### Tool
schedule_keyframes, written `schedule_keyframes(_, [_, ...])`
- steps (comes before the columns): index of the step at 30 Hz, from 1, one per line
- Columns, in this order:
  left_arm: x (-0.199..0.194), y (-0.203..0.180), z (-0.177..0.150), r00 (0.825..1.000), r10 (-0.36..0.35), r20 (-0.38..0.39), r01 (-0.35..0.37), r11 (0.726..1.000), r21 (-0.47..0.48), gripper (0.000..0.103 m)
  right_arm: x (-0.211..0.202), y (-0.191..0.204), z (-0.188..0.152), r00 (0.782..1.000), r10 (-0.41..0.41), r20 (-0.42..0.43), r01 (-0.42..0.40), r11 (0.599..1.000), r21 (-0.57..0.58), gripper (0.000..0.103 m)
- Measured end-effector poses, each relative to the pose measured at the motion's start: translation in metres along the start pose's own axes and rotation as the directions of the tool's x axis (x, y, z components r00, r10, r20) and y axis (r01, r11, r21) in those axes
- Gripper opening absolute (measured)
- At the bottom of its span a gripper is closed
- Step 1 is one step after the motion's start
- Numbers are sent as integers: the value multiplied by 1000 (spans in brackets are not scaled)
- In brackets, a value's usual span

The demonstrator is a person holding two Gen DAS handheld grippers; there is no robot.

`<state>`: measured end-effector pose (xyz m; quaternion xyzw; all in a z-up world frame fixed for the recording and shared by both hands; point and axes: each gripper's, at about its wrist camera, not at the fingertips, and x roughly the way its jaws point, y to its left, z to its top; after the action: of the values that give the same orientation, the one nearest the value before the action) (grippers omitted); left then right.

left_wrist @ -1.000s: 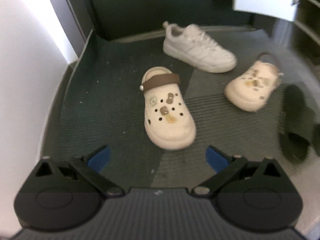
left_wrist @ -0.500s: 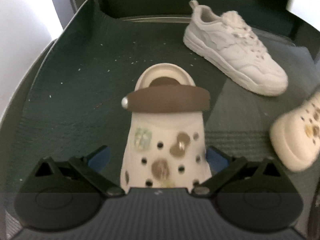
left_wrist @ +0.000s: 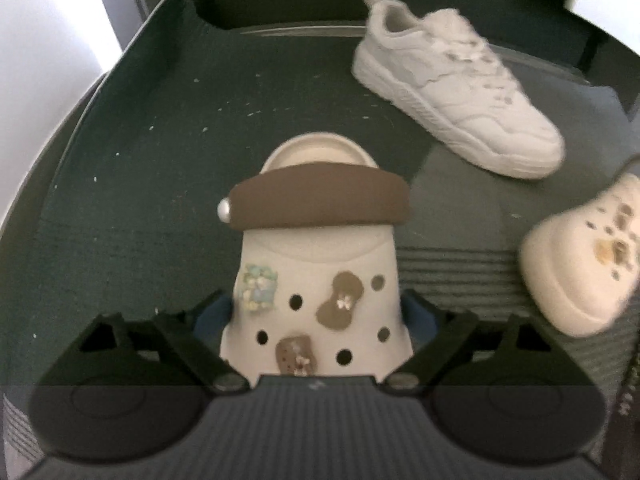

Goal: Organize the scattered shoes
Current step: 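Grasp the cream clog with the left gripper and lift it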

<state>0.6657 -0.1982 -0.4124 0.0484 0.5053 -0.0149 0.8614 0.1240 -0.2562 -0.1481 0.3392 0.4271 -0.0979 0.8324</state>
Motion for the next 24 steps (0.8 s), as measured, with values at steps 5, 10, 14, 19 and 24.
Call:
schedule_keyframes(5, [-53, -18, -23, 997, -66, -47, 68, 997, 42, 80, -28, -1, -11, 995, 68, 71, -70, 997, 27, 87])
schedule_keyframes(10, [-102, -36, -64, 990, -119, -73, 123, 991, 47, 75, -51, -2, -26, 983, 153, 105, -158, 986, 48, 87])
schedule_keyframes(14, [-142, -55, -116, 975, -191, -111, 198, 978, 56, 75, -70, -5, -41, 972, 202, 117, -209, 977, 50, 87])
schedule_keyframes(19, [-177, -81, -170, 960, -237, -149, 252, 964, 89, 72, -87, -13, -51, 968, 208, 141, -217, 975, 54, 87])
schedule_keyframes(24, [-214, -114, -226, 933, -291, -211, 321, 938, 129, 15, -102, -24, -56, 961, 211, 178, -225, 973, 60, 87])
